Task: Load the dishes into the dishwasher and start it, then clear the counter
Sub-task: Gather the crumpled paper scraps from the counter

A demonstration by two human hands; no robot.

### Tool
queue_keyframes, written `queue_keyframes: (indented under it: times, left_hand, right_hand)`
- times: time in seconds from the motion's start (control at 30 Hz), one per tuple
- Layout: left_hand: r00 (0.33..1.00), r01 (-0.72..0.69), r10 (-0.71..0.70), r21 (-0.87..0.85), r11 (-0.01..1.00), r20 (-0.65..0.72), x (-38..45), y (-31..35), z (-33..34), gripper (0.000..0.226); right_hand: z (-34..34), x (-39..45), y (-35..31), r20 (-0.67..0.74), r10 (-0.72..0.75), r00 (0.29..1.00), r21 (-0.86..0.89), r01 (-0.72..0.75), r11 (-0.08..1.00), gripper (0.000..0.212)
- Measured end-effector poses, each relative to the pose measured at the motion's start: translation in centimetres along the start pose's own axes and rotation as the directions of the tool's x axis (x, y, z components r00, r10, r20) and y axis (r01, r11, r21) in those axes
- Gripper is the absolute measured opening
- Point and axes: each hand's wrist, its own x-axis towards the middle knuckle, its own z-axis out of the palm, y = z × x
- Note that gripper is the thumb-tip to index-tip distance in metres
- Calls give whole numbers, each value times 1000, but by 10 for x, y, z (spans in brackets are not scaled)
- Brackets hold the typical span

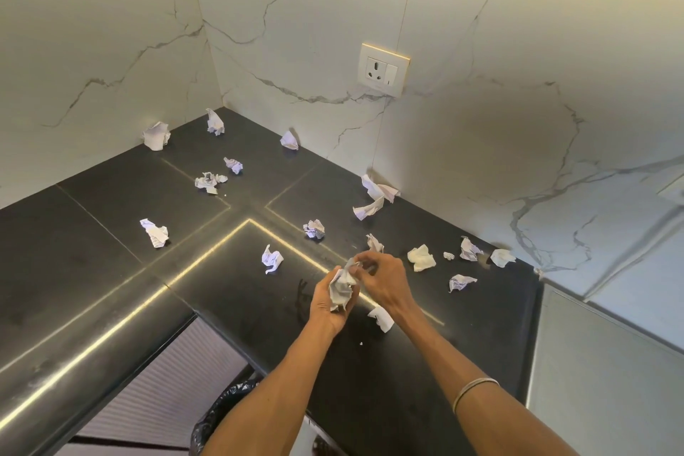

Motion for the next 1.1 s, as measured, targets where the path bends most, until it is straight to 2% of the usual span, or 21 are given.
queue_keyframes:
  times: [0.1, 0.23, 0.37, 0.47, 0.57, 0.63, 0.67, 0.77, 0.8, 0.93, 1.0, 1.1]
  left_hand:
    - [1000, -5, 5, 14, 1000, -4, 6, 1, -1, 21]
    - [1000, 19, -19, 24, 1000, 12, 7, 4, -9, 21]
    - [999, 42, -41, 20, 999, -33, 7, 6, -12, 26]
    - [998, 2, -3, -20, 1000, -59, 5, 4, -2, 31]
    - [998, -8, 6, -27, 1000, -65, 9, 2, 2, 36]
    - [999, 24, -25, -32, 999, -45, 14, 3, 1, 32]
    - [998, 35, -36, -31, 999, -46, 16, 5, 2, 28]
    - [998, 13, -14, -7, 1000, -66, 21, 6, 4, 22]
    - [997, 11, -11, 2, 1000, -71, 22, 7, 5, 21]
    - [995, 11, -9, 20, 1000, -96, 22, 9, 8, 17]
    - [995, 1, 4, 42, 999, -105, 22, 10, 9, 18]
    - [994, 1, 7, 73, 997, -110, 23, 10, 8, 18]
  right_hand:
    - [17, -11, -4, 127, -30, 991, -91, 42, 995, 17]
    - [37, -24, -1, 8, -75, 997, -313, 74, 947, 27]
    - [44, -27, -11, -41, -113, 993, -399, 88, 913, 33]
    - [45, -26, -19, 14, -85, 996, -291, 86, 953, 37]
    - [31, -28, -15, 126, -116, 985, -39, 121, 992, 28]
    - [20, -30, -8, 108, -89, 990, 91, 80, 993, 10]
    - [15, -28, -3, 61, -58, 996, 118, 50, 992, 9]
    - [6, -19, 19, -139, 25, 990, -33, -30, 999, 17]
    - [3, -15, 27, -162, 50, 986, -111, -68, 992, 17]
    - [-7, -5, 58, 20, 191, 981, -364, -171, 916, 32]
    - [-6, -4, 65, 87, 233, 969, -379, -184, 907, 32]
    - [-6, -8, 67, 65, 244, 968, -334, -209, 919, 21]
